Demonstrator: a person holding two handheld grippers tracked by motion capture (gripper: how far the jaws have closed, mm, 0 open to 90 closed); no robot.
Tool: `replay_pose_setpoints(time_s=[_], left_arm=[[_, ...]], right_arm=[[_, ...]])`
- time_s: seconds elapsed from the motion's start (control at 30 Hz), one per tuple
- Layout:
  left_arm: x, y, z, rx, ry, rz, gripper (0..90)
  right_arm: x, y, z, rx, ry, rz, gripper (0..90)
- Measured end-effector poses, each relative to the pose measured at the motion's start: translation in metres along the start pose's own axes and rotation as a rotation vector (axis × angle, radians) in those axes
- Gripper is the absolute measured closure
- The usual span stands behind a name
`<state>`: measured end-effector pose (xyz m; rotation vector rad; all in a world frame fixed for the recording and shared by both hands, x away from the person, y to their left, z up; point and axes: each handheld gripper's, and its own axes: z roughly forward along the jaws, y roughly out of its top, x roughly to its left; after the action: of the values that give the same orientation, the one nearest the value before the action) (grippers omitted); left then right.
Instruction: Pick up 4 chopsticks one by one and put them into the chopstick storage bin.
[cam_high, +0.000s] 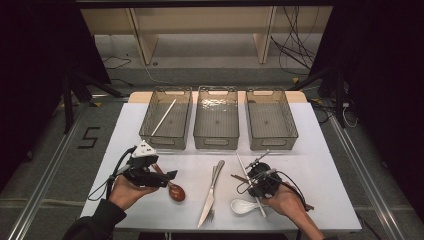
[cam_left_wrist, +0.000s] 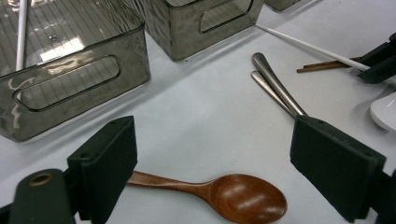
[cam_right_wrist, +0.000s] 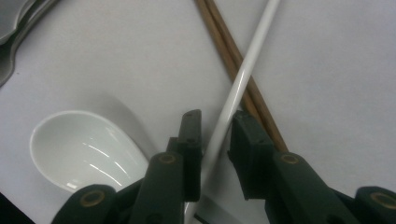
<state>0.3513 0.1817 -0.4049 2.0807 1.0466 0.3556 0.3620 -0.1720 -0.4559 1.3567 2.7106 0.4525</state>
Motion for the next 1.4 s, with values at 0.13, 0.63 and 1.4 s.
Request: replay_pose_setpoints(time_s=[0.13, 0.63, 1.4], left_arm=[[-0.002, 0.000, 0.001, 0.005, -0.005, 0.013, 14.3], [0.001, -0.001, 0.002, 0.002, -0.013, -0.001, 14.5], [-0.023, 0.015, 0.008, 0.092, -0.125, 0.174, 15.8]], right_arm=[[-0.002, -0.002, 0.000, -0.001, -0.009, 0.001, 79.2], [-0.003, -0.004, -0.001, 0.008, -0.034, -0.023, 85.0], [0.035, 0.002, -0.032, -0.098, 0.007, -0.356, 85.1]])
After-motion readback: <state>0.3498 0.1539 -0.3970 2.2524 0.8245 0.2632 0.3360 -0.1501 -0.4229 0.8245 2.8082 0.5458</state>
